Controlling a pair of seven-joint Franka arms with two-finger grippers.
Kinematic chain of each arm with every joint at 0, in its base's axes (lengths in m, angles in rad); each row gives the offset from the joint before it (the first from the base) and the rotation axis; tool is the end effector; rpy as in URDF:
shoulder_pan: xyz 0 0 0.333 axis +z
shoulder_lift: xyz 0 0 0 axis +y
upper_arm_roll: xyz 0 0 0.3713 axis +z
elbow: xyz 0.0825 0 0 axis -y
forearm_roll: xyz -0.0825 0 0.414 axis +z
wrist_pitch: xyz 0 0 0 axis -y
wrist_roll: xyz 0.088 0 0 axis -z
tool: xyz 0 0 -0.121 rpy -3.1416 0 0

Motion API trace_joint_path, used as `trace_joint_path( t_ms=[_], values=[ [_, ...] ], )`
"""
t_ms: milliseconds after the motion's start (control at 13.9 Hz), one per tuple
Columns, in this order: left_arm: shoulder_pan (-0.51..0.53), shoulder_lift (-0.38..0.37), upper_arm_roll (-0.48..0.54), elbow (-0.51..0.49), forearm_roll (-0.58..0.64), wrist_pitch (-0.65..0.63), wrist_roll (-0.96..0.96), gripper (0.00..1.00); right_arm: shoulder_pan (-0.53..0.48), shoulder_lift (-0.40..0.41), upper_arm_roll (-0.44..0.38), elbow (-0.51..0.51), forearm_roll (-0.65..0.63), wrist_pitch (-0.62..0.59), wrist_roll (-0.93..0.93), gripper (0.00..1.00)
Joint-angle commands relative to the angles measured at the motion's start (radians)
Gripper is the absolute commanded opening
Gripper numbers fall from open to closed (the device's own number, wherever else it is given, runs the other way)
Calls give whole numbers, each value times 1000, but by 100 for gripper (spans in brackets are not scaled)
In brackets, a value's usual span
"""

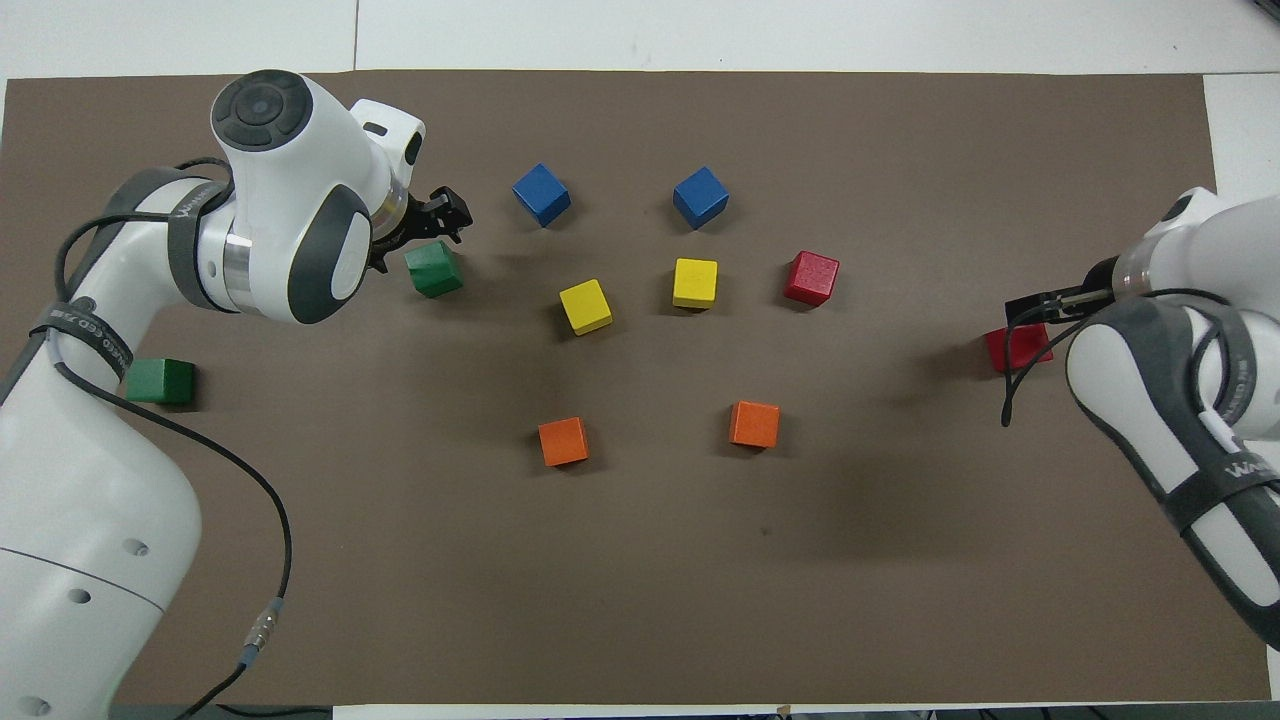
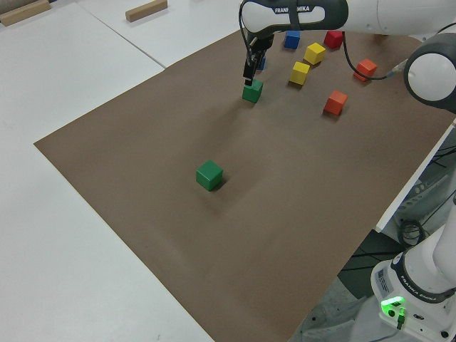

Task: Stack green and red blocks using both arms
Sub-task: 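Release the blocks and reach both grippers toward the remaining green and red blocks, then grasp the second green and red blocks with the left and right grippers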

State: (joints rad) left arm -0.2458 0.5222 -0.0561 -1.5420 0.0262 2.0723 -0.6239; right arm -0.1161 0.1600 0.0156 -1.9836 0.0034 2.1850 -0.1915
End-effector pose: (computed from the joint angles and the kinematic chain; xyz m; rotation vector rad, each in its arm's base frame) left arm 0.7179 -0.2149 0.3704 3.0939 0.4947 0.0091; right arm 0.6230 -0.0630 0.4141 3.1370 0.1394 0.0656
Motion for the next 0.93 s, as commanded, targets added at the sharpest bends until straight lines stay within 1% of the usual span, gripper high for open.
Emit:
trace_joint_path(
  t_ms=[0, 143, 287, 358, 430, 502, 645, 717, 789, 860],
  values=[
    [-9, 7, 16, -38, 35, 72, -23, 100, 48, 56, 20, 193, 13, -131, 97, 100],
    [-7, 4, 16, -88, 35, 124, -33, 100, 159, 75, 20, 232, -6, -137, 279, 100],
    [-9, -1, 15, -128, 35, 169, -62, 100, 248, 139, 20, 310, -51, -140, 410, 100],
    [-9, -5, 15, -151, 35, 184, -62, 100, 275, 182, 20, 354, -65, -142, 449, 100],
    [-9, -8, 15, -164, 35, 193, -62, 100, 282, 231, 21, 421, -56, -151, 472, 100],
    [-9, -10, 13, -165, 34, 192, -62, 95, 292, 272, 21, 477, -50, -165, 513, 100],
    [-9, -11, 13, -167, 32, 175, -62, 63, 345, 334, 20, 522, -65, -174, 628, 100],
    [-13, -14, 13, -174, 31, 170, -66, 51, 346, 355, 20, 537, -66, -169, 656, 100],
    [-16, -21, 13, -181, 31, 169, -74, 30, 343, 369, 21, 548, -66, -166, 667, 100],
    [-12, -21, 13, -181, 32, 161, -74, 0, 340, 372, 20, 548, -60, -159, 670, 100]
  ],
)
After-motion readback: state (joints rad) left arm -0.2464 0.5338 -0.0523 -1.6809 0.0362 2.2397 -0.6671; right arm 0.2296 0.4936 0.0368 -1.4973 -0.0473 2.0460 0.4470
